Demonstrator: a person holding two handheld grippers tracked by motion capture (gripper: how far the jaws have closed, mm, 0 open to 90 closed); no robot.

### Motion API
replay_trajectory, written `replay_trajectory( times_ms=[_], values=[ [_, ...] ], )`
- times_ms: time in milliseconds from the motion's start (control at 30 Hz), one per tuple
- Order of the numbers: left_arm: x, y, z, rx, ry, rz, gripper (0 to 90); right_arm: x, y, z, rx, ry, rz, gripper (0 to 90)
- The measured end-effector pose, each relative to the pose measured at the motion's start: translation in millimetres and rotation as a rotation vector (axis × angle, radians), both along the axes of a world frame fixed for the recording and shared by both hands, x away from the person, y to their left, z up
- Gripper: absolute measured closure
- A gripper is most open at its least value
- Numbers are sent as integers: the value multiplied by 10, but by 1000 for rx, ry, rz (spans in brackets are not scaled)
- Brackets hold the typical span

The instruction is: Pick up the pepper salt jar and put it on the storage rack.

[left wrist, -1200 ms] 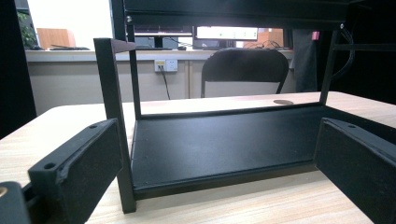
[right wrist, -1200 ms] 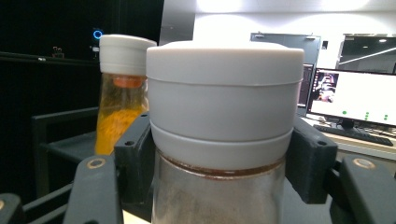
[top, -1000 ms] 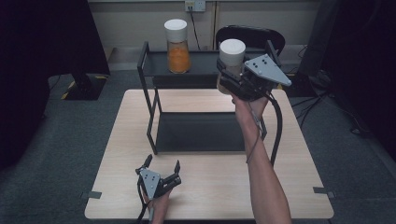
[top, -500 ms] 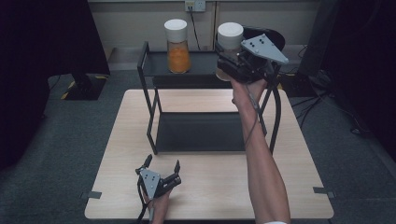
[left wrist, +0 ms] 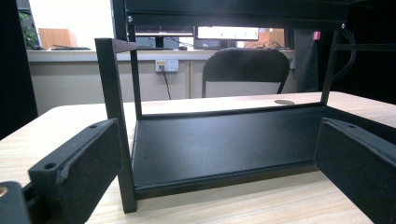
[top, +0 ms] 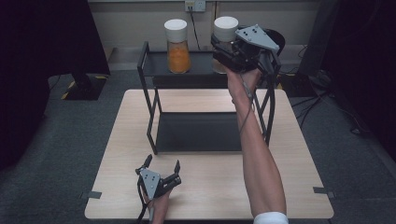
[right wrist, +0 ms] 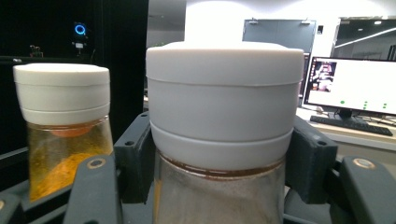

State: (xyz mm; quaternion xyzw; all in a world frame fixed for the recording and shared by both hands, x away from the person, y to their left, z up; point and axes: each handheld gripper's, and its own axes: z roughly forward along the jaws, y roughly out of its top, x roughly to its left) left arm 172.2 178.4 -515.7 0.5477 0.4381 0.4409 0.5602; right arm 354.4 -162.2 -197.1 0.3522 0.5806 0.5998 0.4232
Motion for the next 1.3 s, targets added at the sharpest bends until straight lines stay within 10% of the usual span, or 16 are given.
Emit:
replay_trajectory(
  times_ms=[1300],
  values=[
    [1, 0, 2, 2, 1, 0, 6, 261, -73, 12, 45, 72, 33, 305]
  ],
)
